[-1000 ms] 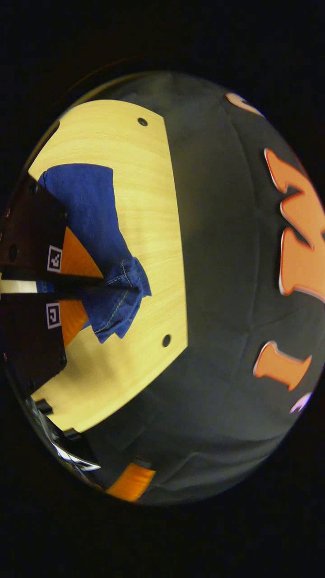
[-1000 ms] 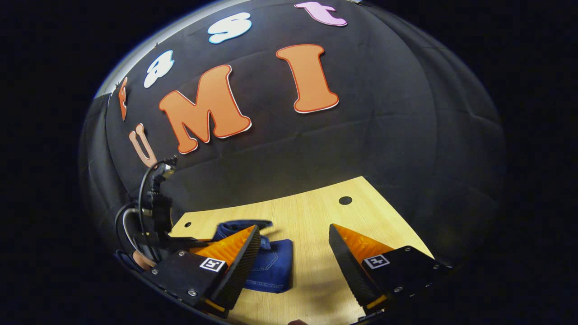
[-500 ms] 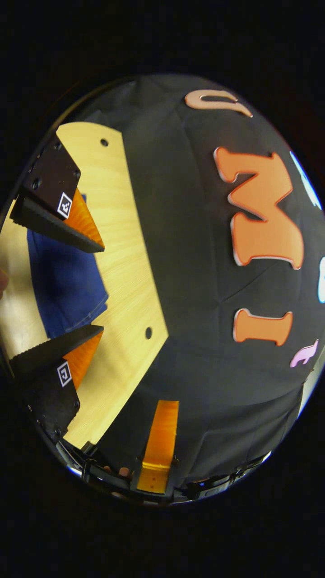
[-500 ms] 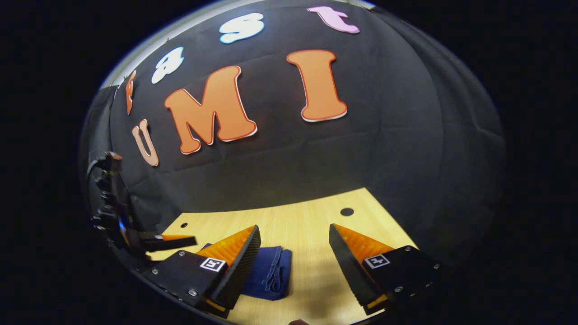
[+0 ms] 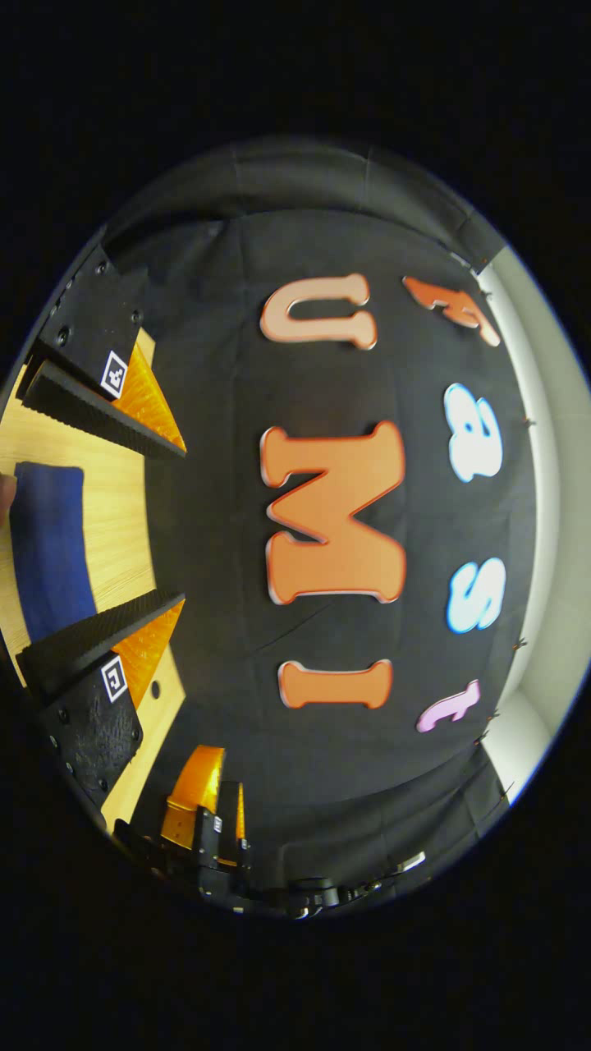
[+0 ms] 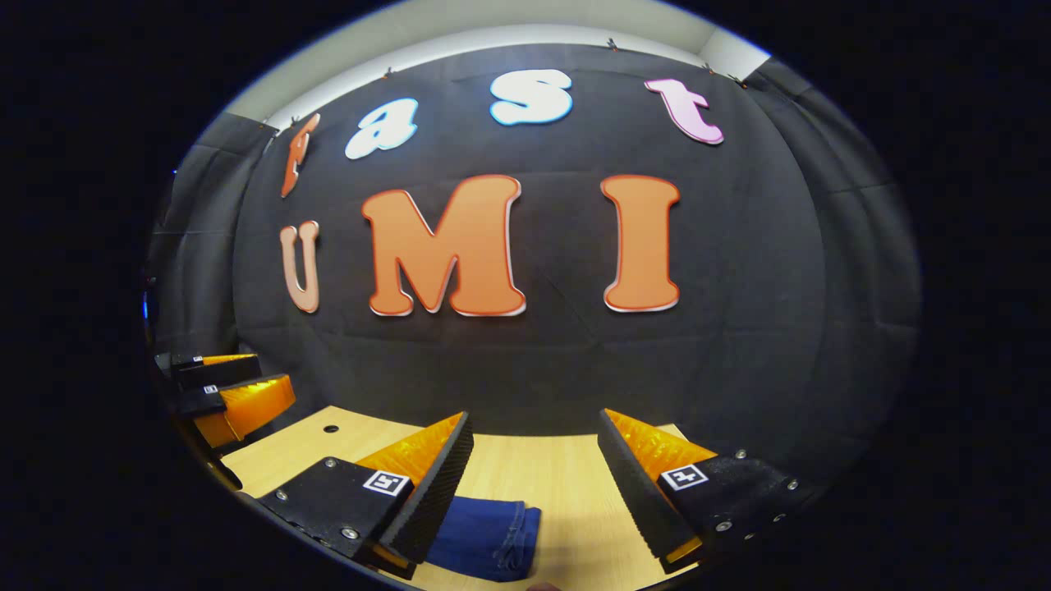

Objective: Grasp the waist and the cuffs of the jeans and fold them to make the two legs overlap; first hold the waist and fold one-third of the jeans toward the cuffs, then hold the cuffs and fold the remaining one-third in the same direction to finish folding.

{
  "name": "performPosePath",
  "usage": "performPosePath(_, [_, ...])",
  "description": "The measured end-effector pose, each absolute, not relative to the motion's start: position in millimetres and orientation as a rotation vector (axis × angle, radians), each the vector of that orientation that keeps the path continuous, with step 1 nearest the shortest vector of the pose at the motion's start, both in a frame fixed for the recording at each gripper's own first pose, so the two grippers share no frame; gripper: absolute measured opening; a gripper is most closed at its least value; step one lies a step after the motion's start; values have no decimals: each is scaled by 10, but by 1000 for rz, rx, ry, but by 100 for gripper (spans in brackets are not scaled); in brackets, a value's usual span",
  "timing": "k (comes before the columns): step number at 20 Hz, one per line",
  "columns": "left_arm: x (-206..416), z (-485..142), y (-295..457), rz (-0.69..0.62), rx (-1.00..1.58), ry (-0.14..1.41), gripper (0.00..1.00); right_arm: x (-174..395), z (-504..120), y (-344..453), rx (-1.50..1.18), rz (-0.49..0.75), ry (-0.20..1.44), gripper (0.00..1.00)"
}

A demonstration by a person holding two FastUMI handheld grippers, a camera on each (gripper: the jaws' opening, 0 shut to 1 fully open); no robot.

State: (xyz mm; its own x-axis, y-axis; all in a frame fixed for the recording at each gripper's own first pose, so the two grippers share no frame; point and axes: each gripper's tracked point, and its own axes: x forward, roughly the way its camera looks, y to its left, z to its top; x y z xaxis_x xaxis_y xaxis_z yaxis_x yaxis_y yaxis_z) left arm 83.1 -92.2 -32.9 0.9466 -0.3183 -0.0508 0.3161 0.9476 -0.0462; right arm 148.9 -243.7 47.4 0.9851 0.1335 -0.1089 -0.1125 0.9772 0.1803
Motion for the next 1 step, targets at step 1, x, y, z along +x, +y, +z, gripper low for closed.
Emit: performPosePath(1, [825,-253,-803,-291,-37,27,98,1463,509,-2349,152,139,109,96])
